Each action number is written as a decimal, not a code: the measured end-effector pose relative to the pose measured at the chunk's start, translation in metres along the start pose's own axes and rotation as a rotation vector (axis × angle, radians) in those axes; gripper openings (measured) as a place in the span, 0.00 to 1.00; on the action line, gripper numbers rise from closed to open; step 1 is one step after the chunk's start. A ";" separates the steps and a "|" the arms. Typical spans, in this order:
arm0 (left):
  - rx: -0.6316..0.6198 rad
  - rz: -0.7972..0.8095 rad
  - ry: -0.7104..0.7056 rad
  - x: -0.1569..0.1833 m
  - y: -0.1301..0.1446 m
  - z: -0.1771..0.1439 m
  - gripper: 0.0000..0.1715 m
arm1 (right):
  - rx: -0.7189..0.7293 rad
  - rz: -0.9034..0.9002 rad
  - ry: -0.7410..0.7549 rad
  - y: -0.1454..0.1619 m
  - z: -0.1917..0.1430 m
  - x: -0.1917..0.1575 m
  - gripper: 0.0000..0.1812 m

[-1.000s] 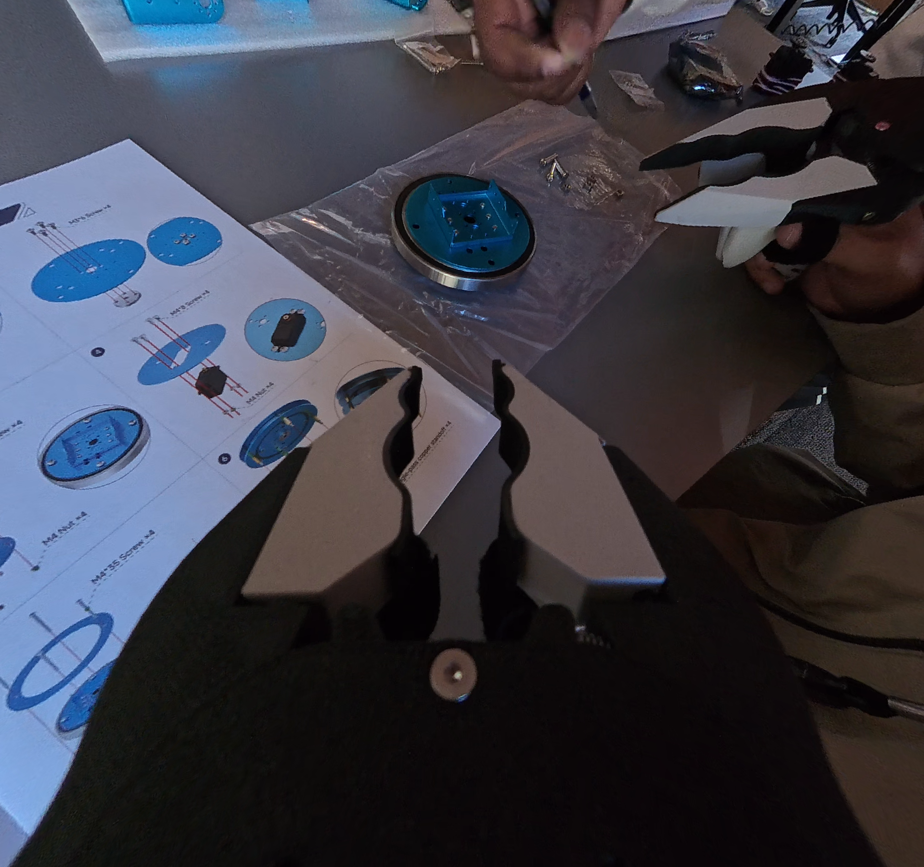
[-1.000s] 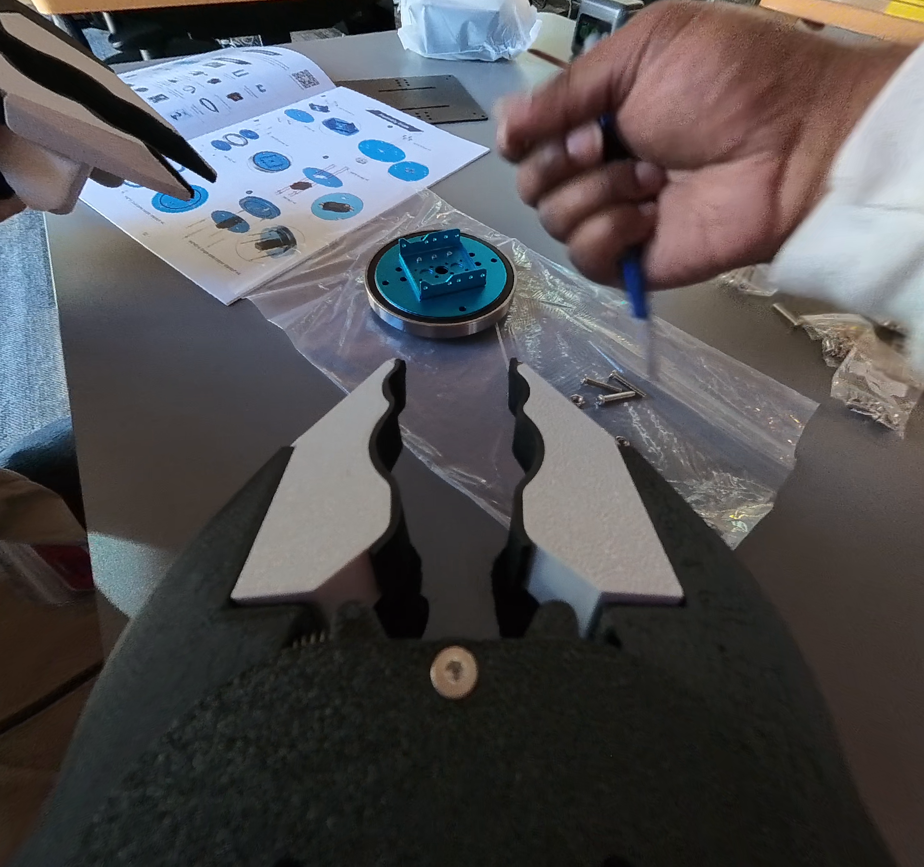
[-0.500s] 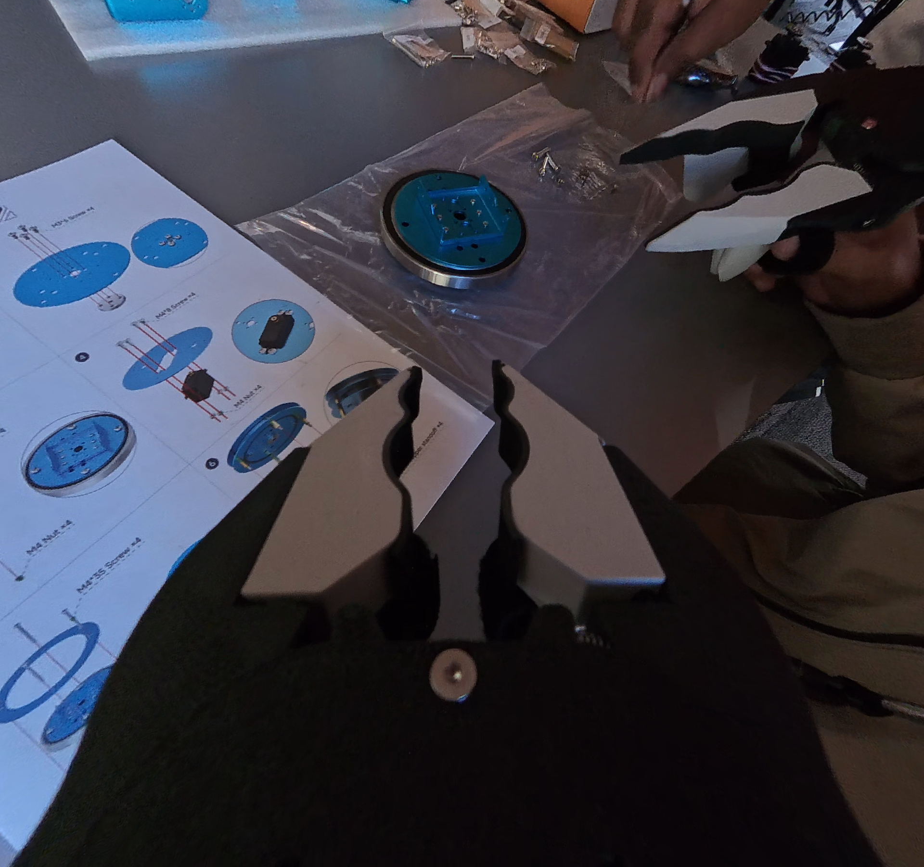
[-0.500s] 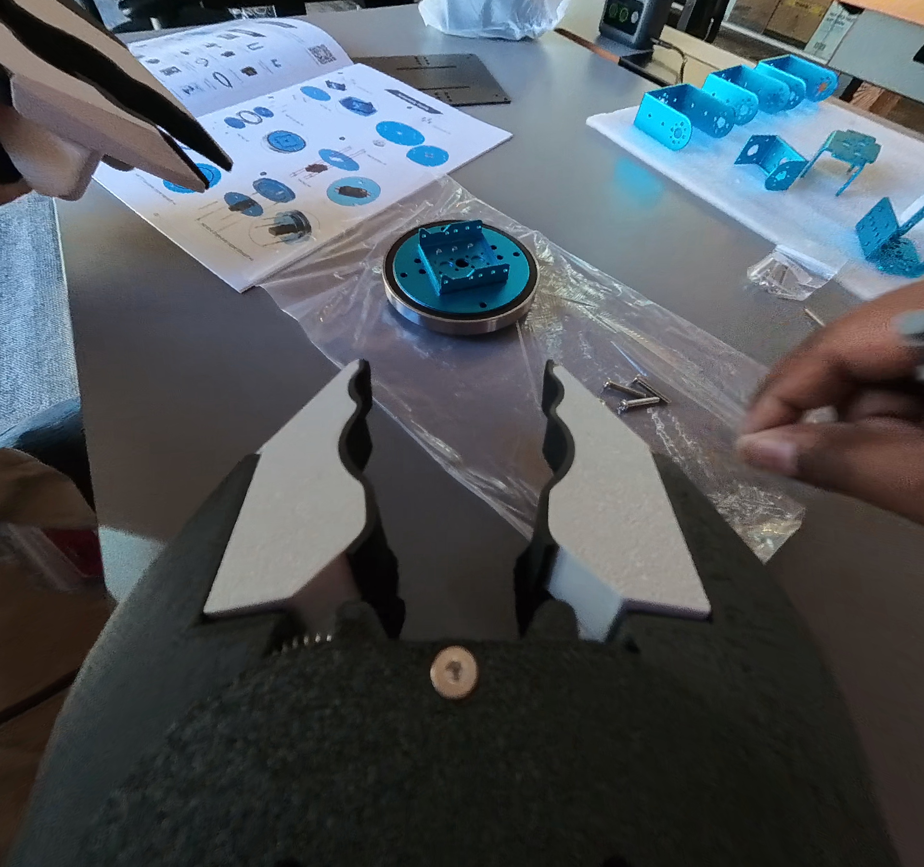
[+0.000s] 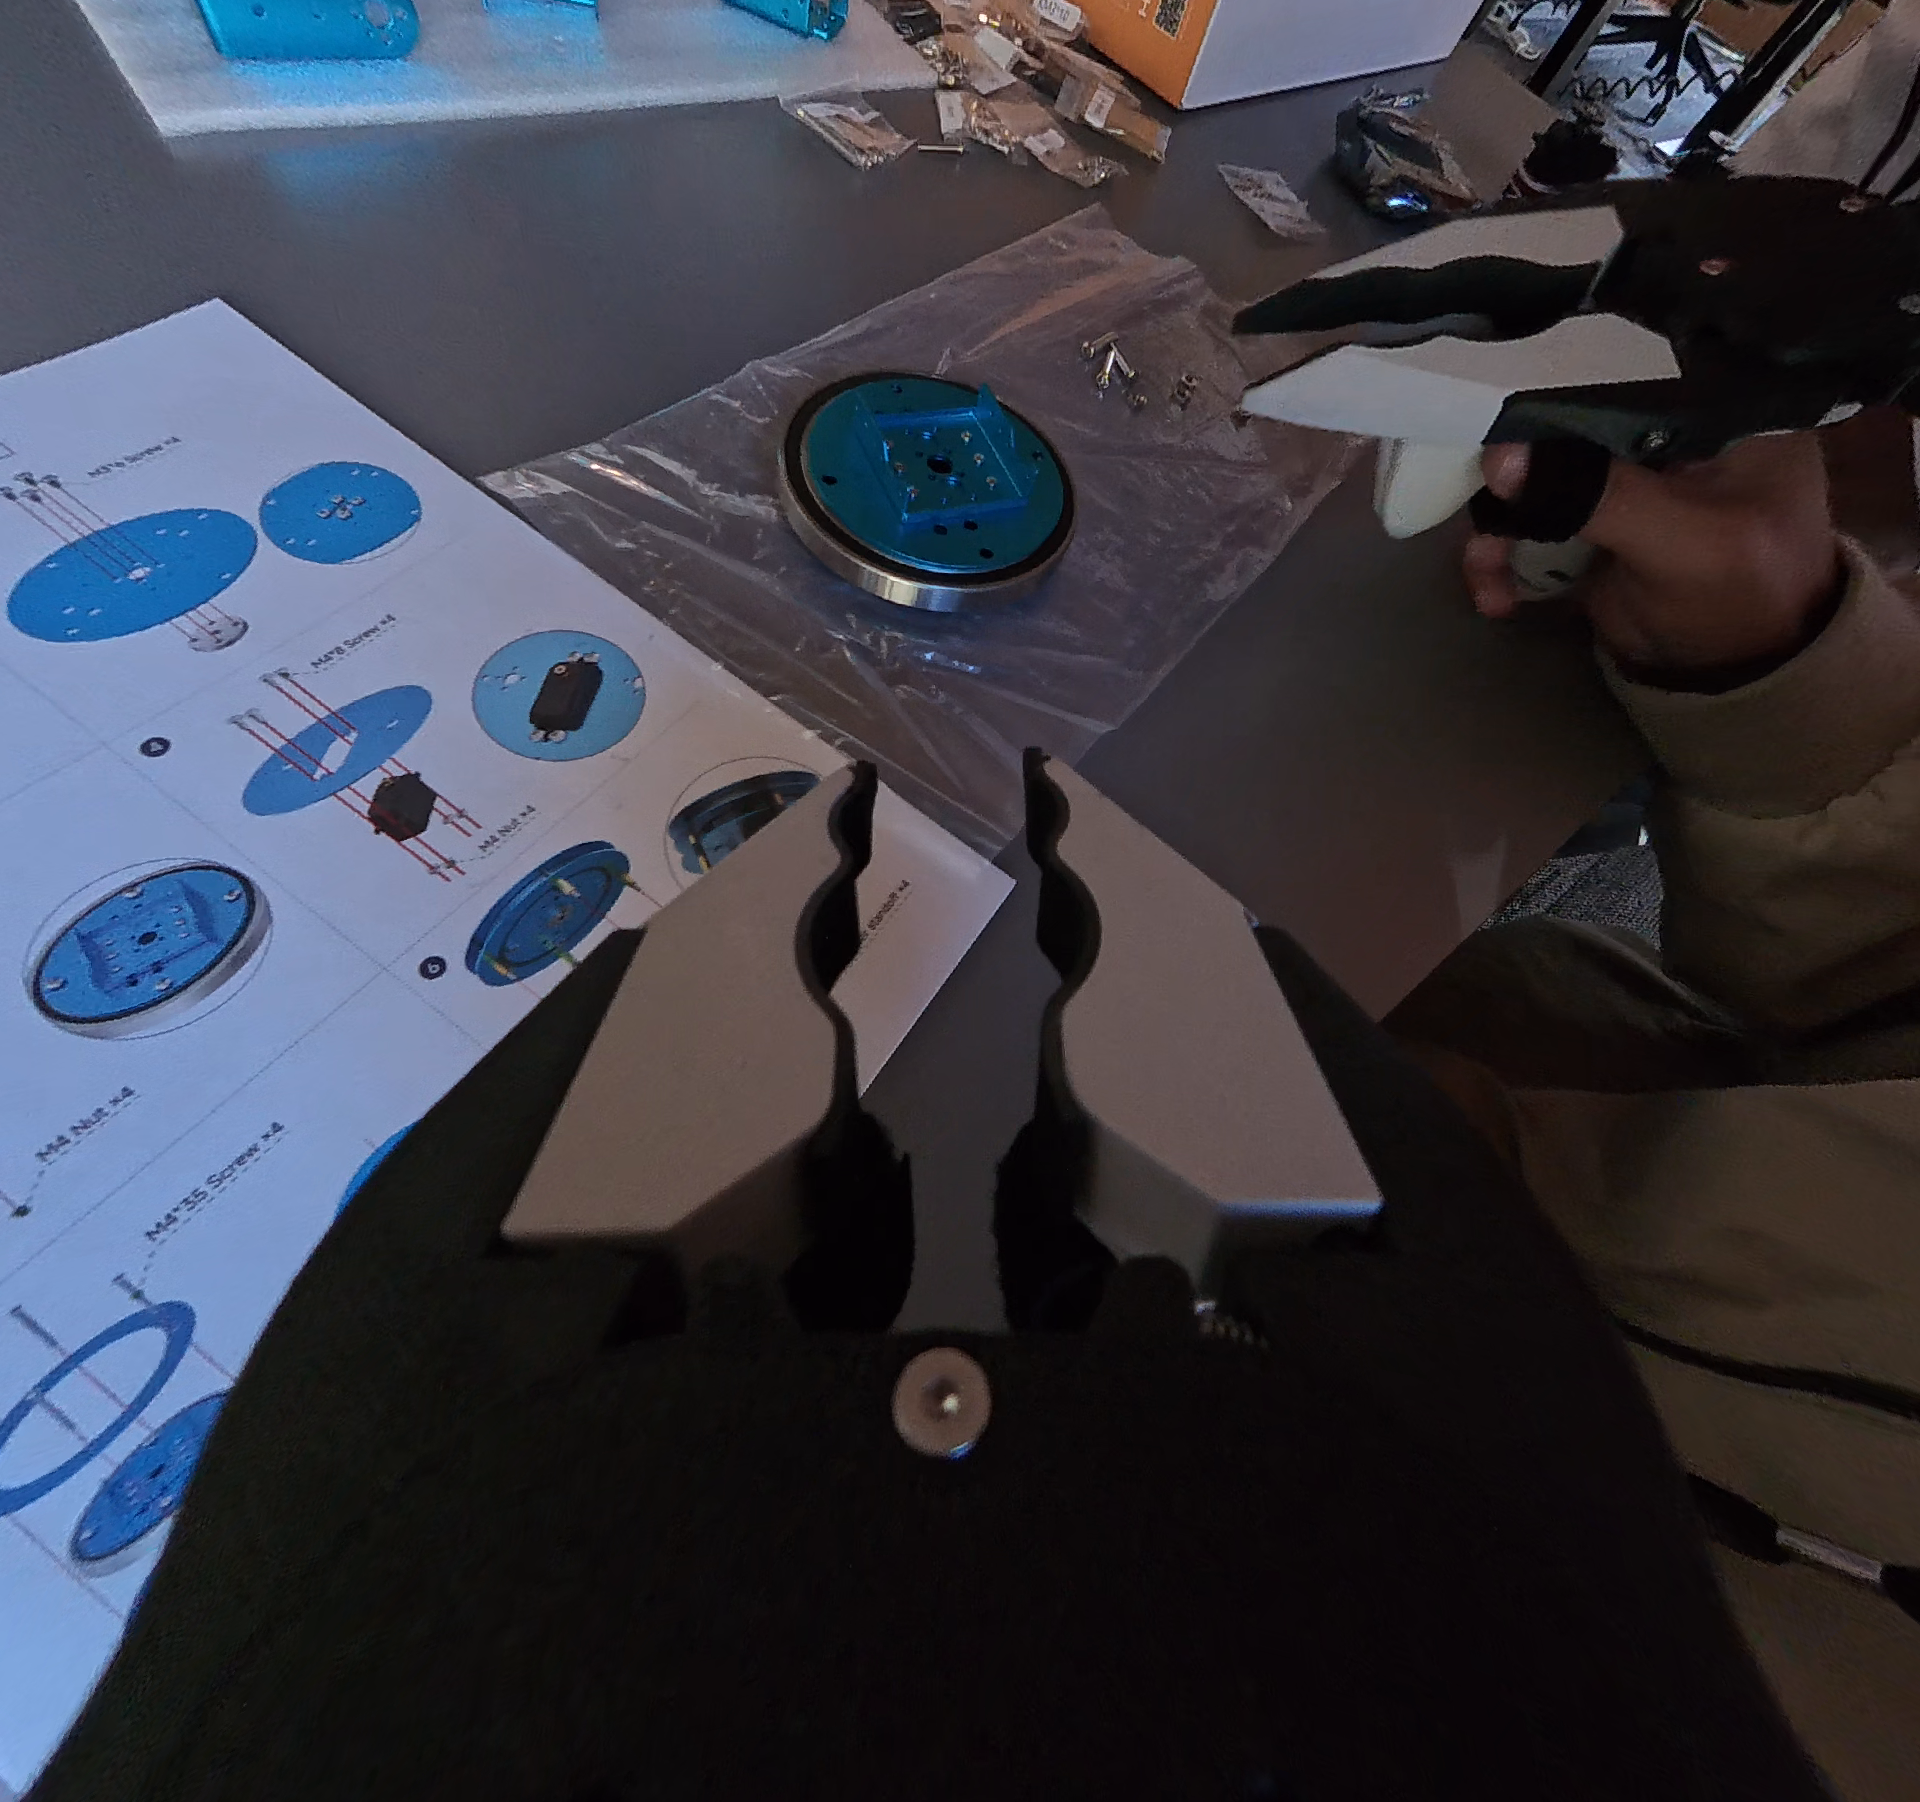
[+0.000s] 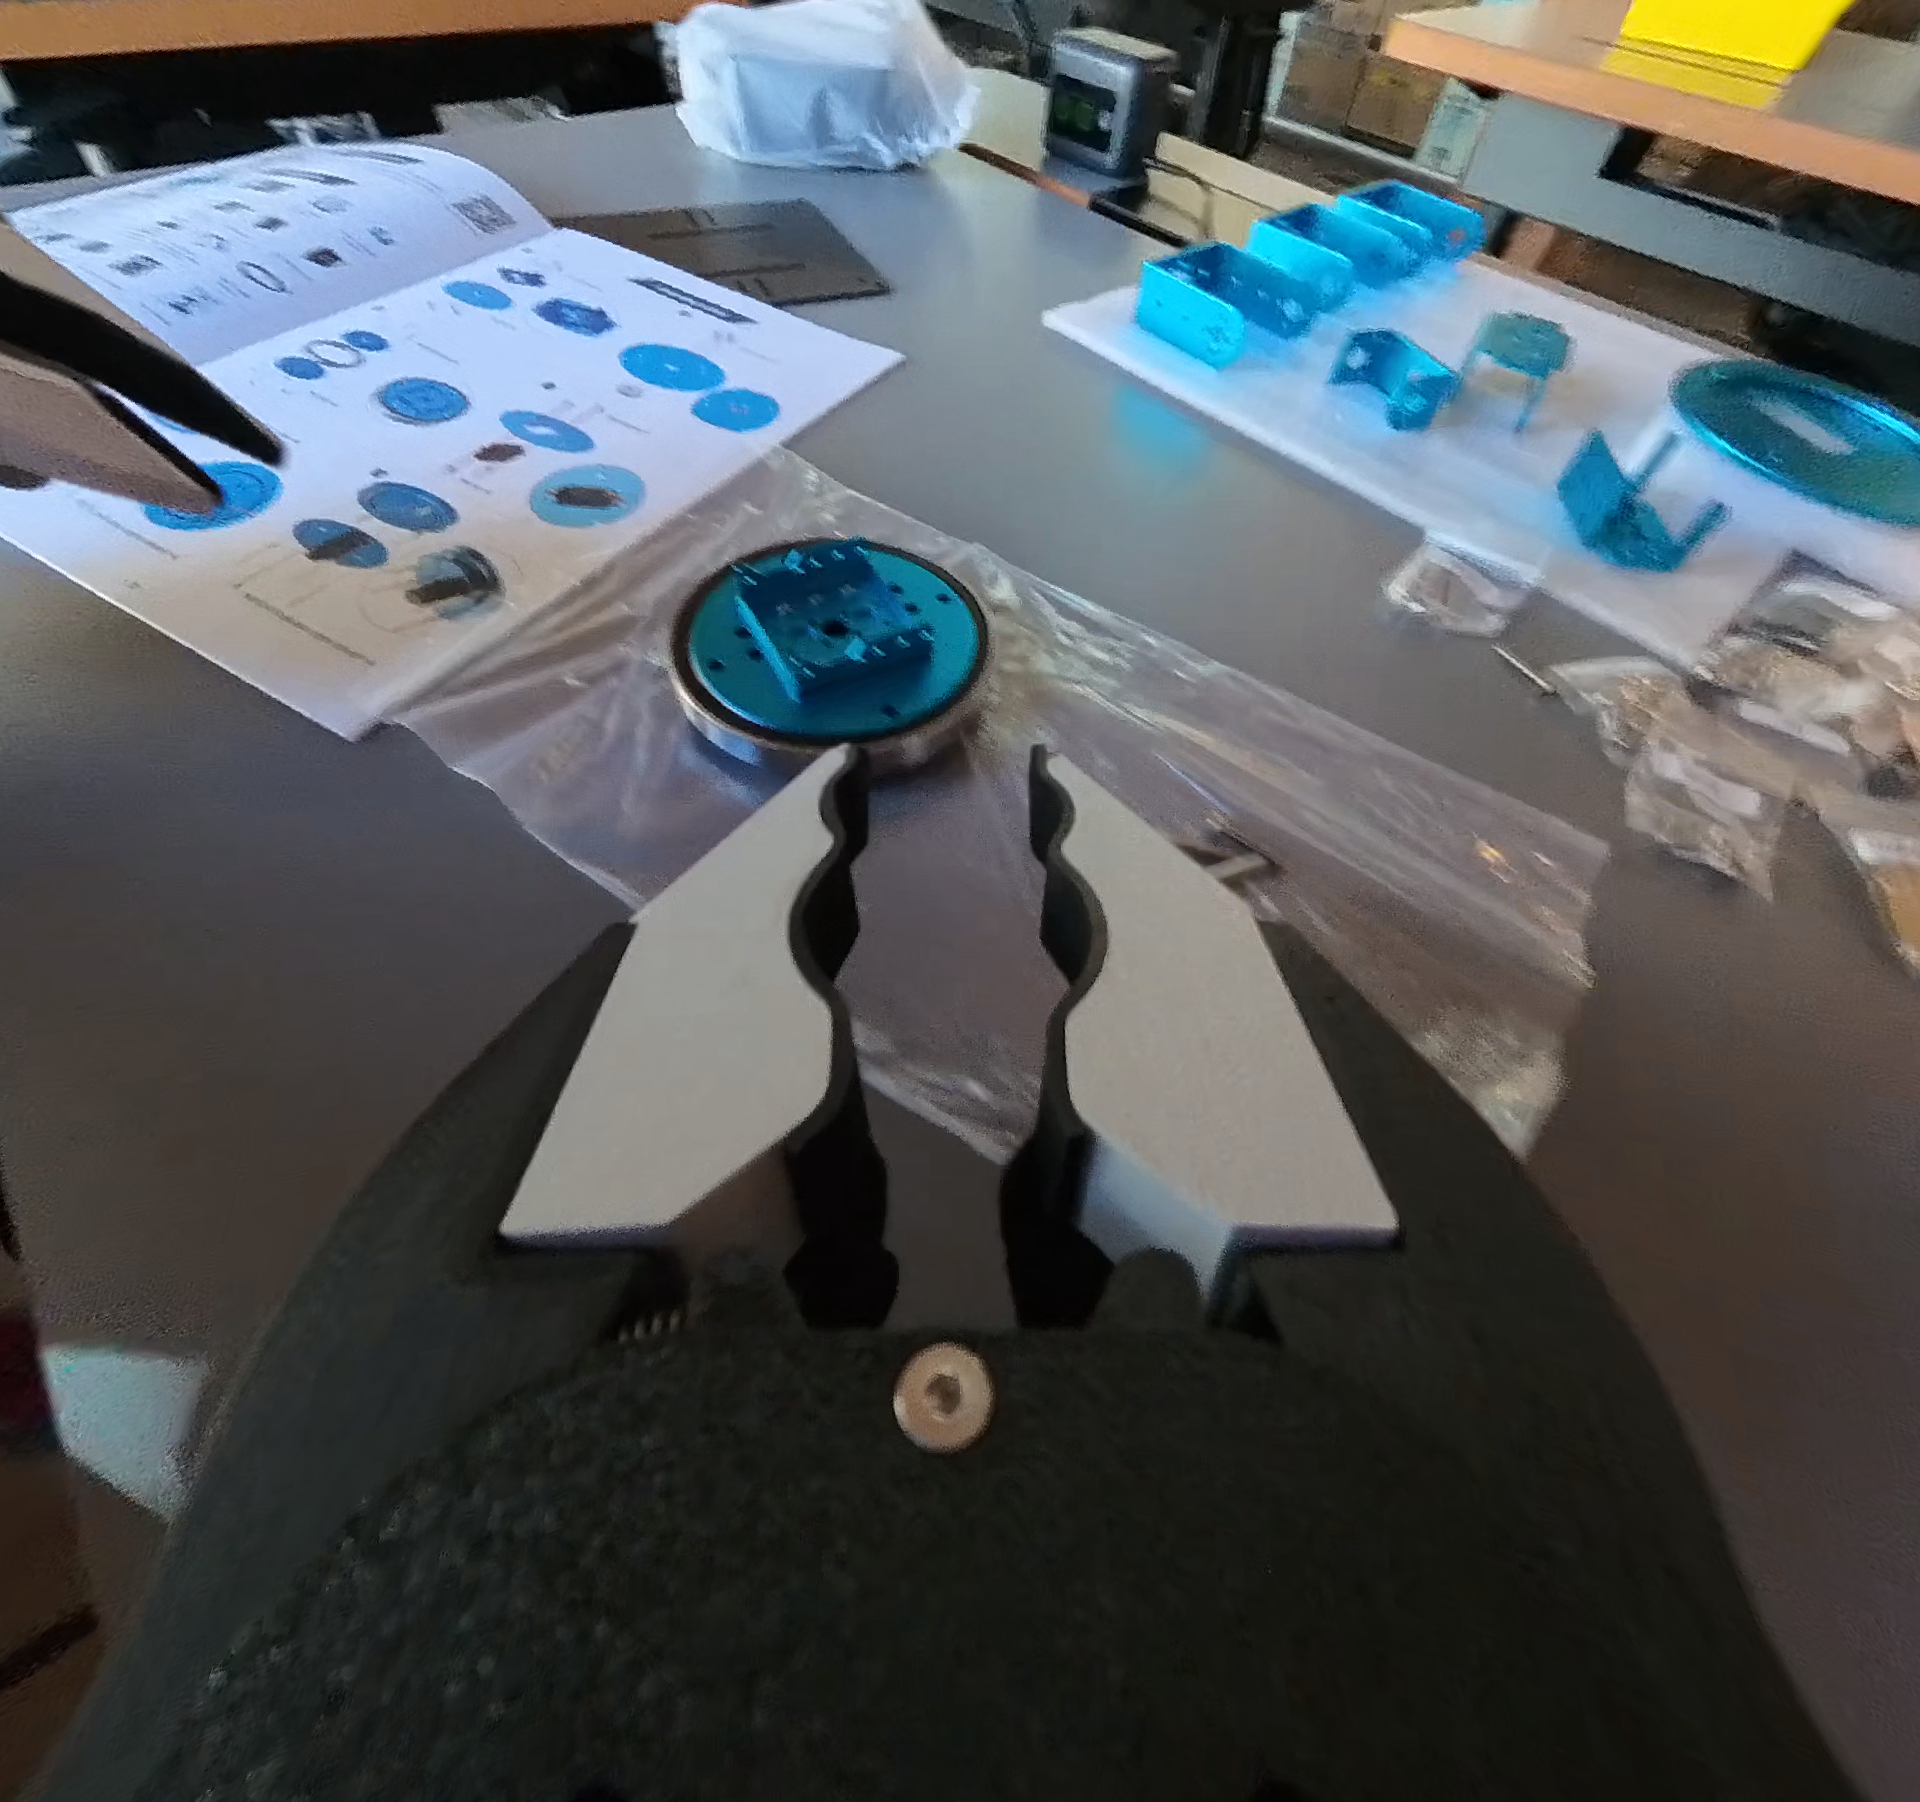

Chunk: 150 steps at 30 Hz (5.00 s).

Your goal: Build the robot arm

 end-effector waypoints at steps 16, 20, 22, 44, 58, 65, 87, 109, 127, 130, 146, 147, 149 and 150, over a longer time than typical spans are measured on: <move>0.041 -0.036 0.073 -0.005 0.002 -0.011 0.17 | -0.543 -0.281 -0.242 -0.025 0.084 -0.051 0.37; 0.065 -0.050 0.089 -0.006 0.000 -0.017 0.17 | -0.553 -0.284 -0.259 -0.030 0.085 -0.056 0.35; 0.070 -0.051 0.093 -0.006 -0.001 -0.018 0.17 | -0.561 -0.313 -0.240 -0.031 0.085 -0.057 0.35; 0.078 -0.038 0.100 0.000 -0.004 -0.023 0.17 | -0.653 -0.333 -0.247 -0.021 0.091 -0.059 0.36; 0.075 -0.040 0.107 0.000 -0.004 -0.022 0.17 | -0.140 -0.114 -0.233 -0.038 0.040 -0.061 0.26; 0.056 -0.045 0.071 -0.007 0.000 -0.021 0.17 | -0.006 -0.024 -0.112 -0.021 -0.001 -0.052 0.20; -0.340 0.081 -0.281 -0.181 -0.045 0.029 0.00 | 0.010 0.084 -0.234 -0.004 -0.008 -0.035 0.16; 0.024 -0.189 -0.218 -0.065 0.018 -0.043 0.05 | -0.026 0.075 -0.221 0.002 -0.002 -0.034 0.15; 0.177 0.020 -0.029 0.011 -0.009 -0.018 0.17 | -0.108 -0.432 -0.943 -0.099 0.021 -0.101 0.00; 0.163 0.028 -0.086 0.008 -0.005 -0.020 0.16 | -0.121 0.042 -0.752 -0.097 0.042 -0.101 0.00; 0.162 -0.047 -0.331 -0.035 0.024 -0.073 0.16 | -0.131 0.046 -0.415 -0.019 0.028 -0.049 0.00; 0.166 -0.061 -0.356 -0.039 0.027 -0.080 0.16 | -0.087 0.088 -0.397 -0.021 0.022 -0.040 0.00; 0.180 -0.097 -0.409 -0.048 0.033 -0.093 0.16 | 0.005 0.152 -0.346 -0.024 0.010 -0.022 0.03; 0.190 -0.117 -0.430 -0.052 0.036 -0.099 0.16 | 0.037 0.168 -0.326 -0.024 0.005 -0.015 0.04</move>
Point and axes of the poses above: each gripper's, where its closed fingertips meet, z out along the fingers, y out of its underside, x = y × z across the jaws, the point moved 6 cm from there along -z, back along the fingers, and after that the axes turned 5 degrees about z, right-handed, at the moved point
